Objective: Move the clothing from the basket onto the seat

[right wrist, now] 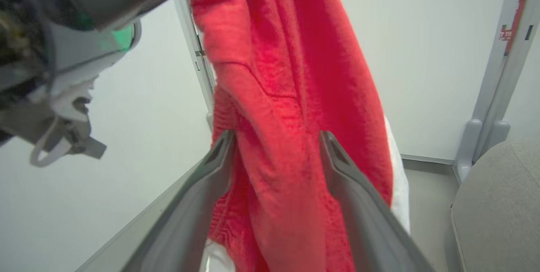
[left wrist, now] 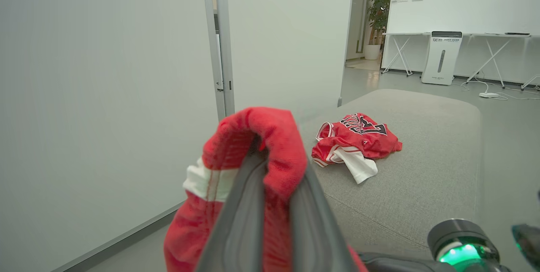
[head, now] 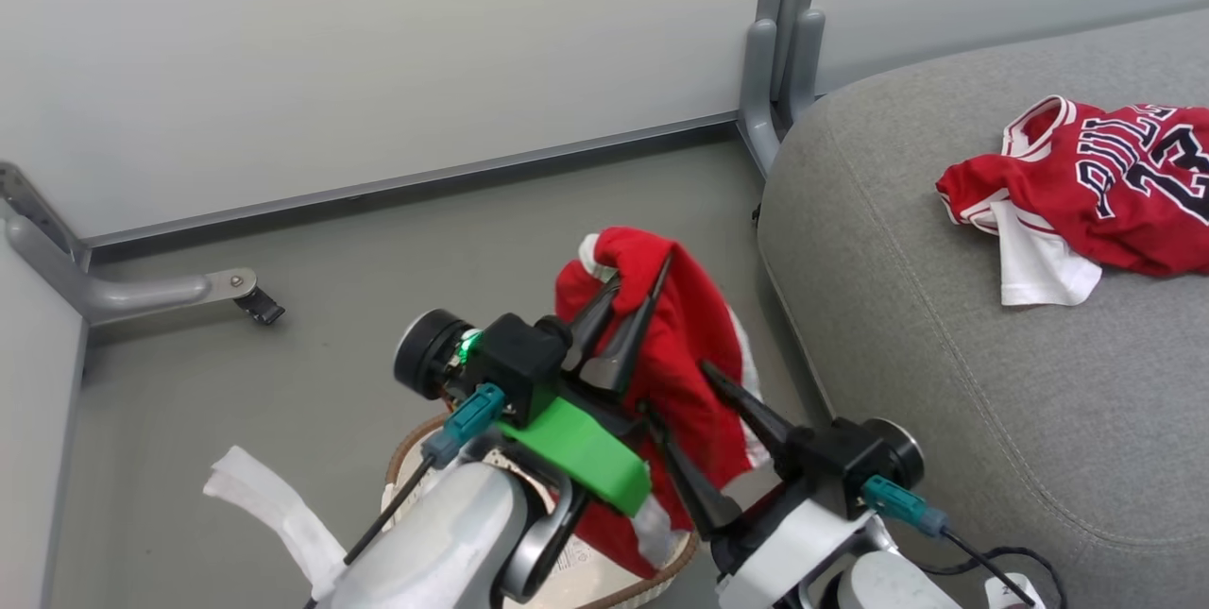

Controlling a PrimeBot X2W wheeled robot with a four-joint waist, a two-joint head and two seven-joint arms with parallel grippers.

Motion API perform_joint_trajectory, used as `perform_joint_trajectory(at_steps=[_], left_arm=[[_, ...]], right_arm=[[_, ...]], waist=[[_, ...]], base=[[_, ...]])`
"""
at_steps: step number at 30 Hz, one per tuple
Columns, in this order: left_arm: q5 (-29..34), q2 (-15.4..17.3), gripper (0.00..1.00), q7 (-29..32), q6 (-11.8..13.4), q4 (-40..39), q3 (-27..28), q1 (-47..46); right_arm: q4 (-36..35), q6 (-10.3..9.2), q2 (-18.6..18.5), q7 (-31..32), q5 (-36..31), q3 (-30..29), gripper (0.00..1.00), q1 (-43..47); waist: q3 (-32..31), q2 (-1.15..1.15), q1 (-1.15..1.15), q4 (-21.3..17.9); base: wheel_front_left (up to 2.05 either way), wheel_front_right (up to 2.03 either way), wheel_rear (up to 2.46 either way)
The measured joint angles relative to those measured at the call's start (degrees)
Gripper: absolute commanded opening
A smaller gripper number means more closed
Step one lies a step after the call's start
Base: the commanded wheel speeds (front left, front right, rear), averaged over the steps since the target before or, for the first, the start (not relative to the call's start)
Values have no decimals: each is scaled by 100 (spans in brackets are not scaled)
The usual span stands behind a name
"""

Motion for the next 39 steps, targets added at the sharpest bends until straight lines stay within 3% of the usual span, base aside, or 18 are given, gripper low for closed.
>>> perform_joint_trajectory(at_steps=[8,9,10,11,12,22,23,25,26,39], left_arm=[[-198,-177,0,223,-111,-347,-178,-58],[-198,-178,0,254,-110,-386,-194,-60],[-198,-178,0,271,-108,-417,-209,-62],[-198,-177,0,297,-104,-436,-226,-64],[-198,-170,0,327,-102,-450,-247,-64],[-122,-25,0,381,18,-369,-307,-32],[-123,-23,7,396,23,-355,-310,-20],[-121,-2,75,404,34,-320,-326,-5],[-121,8,100,403,56,-307,-324,3],[-102,118,100,465,149,-167,-379,42]], right_arm=[[575,0,21,0,67,127,100,-56],[616,0,20,0,86,111,81,-52],[635,0,20,0,100,91,44,-44],[637,0,20,0,105,82,18,-36],[642,0,19,0,114,100,0,-28],[605,0,21,0,130,90,0,77],[598,0,21,0,130,80,0,90],[584,0,21,0,127,49,0,108],[577,0,21,0,120,33,0,118],[359,0,21,0,-24,-404,0,268]], waist=[[10,0,0,125],[15,0,0,136],[21,0,0,146],[25,0,0,153],[30,0,0,160],[23,0,0,137],[20,0,0,138],[15,0,0,143],[13,0,0,146],[25,0,0,175]], base=[[0,0,0],[0,0,0],[0,0,0],[0,0,0],[0,0,0],[0,0,0],[0,0,0],[0,0,0],[0,0,0],[0,0,0]])
